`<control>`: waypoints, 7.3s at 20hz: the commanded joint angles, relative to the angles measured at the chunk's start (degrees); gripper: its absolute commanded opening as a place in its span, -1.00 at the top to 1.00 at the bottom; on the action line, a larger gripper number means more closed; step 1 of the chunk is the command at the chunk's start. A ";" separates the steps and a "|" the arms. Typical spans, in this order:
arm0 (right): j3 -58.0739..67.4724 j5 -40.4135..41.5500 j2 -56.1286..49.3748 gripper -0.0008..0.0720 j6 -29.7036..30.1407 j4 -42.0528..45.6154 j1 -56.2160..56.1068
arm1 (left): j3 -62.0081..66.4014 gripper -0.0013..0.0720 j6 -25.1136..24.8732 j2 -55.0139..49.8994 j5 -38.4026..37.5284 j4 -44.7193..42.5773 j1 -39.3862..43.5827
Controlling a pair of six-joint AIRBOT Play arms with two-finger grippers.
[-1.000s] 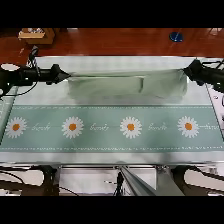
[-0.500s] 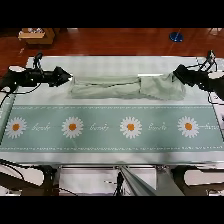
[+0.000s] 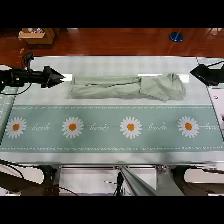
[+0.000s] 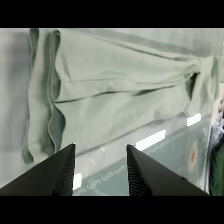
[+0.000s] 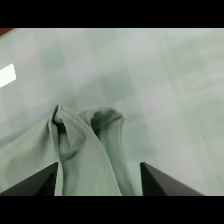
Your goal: Fold the shirts.
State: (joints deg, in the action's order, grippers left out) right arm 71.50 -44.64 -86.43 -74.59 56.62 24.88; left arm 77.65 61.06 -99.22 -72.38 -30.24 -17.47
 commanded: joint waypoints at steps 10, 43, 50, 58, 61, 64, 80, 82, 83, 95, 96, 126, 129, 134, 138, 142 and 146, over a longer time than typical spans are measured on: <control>0.74 -1.77 -14.08 -0.68 0.55 -13.18 -3.28 | 0.31 -0.10 0.37 -0.02 -2.93 0.07 0.72; 0.74 -40.48 34.58 0.88 -4.31 14.45 -7.91 | 0.31 0.83 5.90 3.76 6.73 9.31 47.45; 0.74 -47.06 40.85 0.88 -6.86 14.36 -7.91 | 0.35 0.86 5.79 -1.49 13.94 15.61 56.63; 0.74 -48.43 44.41 0.88 -9.29 13.55 -7.91 | 0.37 0.91 5.49 -6.82 15.63 22.29 63.34; 0.74 -48.59 44.41 0.88 -9.68 10.93 -7.91 | 0.37 0.92 5.46 -9.20 18.91 27.63 66.20; 0.74 -48.61 44.41 0.88 -9.88 9.44 -7.91 | 2.10 0.91 5.46 -11.61 20.61 31.80 68.78; -4.42 -38.80 44.33 0.88 -13.60 11.04 -14.29 | 10.71 0.92 5.73 5.64 -1.99 3.78 37.94; -8.85 -31.95 44.02 0.88 -17.09 11.52 -19.85 | 10.73 0.92 5.73 11.82 -3.87 3.80 29.81; -10.86 -28.70 43.21 0.88 -18.73 11.50 -22.51 | 10.73 0.92 5.70 15.17 -4.87 3.82 25.55; -17.53 26.45 8.55 0.84 -33.24 -2.62 -52.28 | 10.71 0.92 5.49 38.53 -18.43 2.51 2.58; -17.53 28.26 6.84 0.56 -33.00 -5.81 -53.37 | 10.71 0.92 5.46 39.04 -18.53 2.08 2.58; -49.42 8.02 24.04 -0.65 -4.22 -27.21 -16.70 | 2.95 0.59 6.38 35.28 -21.33 -11.39 2.91; -49.42 12.33 18.45 0.46 -3.19 -38.12 -22.88 | 2.95 0.59 6.34 35.28 -21.33 -11.41 2.89; -43.36 4.61 27.43 0.88 7.58 -42.12 -19.67 | 2.95 0.59 6.29 35.23 -21.29 -11.45 2.86; -31.56 -2.67 39.67 0.88 -4.76 -33.73 -8.48 | 2.93 0.59 6.29 35.21 -21.16 -13.16 2.86; -17.88 -17.40 44.41 0.88 -13.16 -25.83 5.77 | 2.93 0.59 6.29 35.21 -21.11 -13.35 2.86; -9.99 -27.91 44.39 0.88 -19.47 -9.53 18.10 | 2.93 0.59 6.29 35.21 -21.11 -13.35 2.86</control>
State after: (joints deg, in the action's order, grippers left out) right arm 55.96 -63.99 -43.09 -88.29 35.57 34.85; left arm 80.58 67.40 -63.99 -93.47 -43.46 -14.61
